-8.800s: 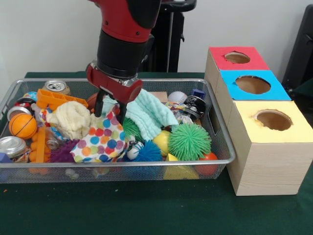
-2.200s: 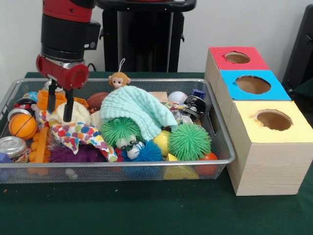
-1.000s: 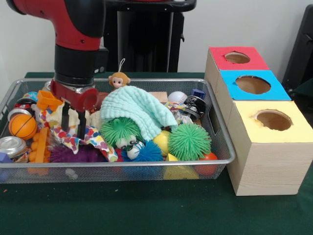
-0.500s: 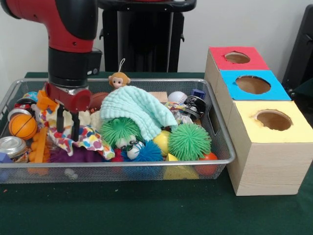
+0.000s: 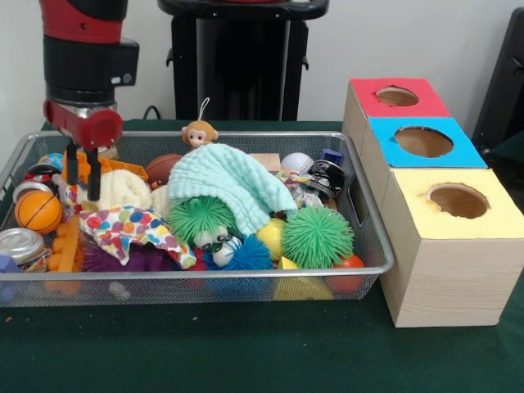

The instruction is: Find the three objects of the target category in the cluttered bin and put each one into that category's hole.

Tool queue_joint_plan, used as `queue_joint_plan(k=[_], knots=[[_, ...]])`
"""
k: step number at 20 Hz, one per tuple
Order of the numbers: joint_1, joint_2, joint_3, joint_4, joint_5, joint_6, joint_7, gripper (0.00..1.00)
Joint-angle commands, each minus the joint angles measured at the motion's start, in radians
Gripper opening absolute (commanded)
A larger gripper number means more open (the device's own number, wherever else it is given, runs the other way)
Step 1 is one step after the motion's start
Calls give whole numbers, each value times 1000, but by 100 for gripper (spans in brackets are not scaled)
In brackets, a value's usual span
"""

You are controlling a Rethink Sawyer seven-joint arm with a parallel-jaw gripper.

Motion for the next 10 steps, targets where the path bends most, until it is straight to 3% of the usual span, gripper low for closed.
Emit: queue_joint_plan(k=[1,5,10], knots=[[-15,-9,100,37,-47,101,-42,100],[-3,102,94,-7,-73,-15,-5,100],[17,110,78,3,-79,-46,21,100]])
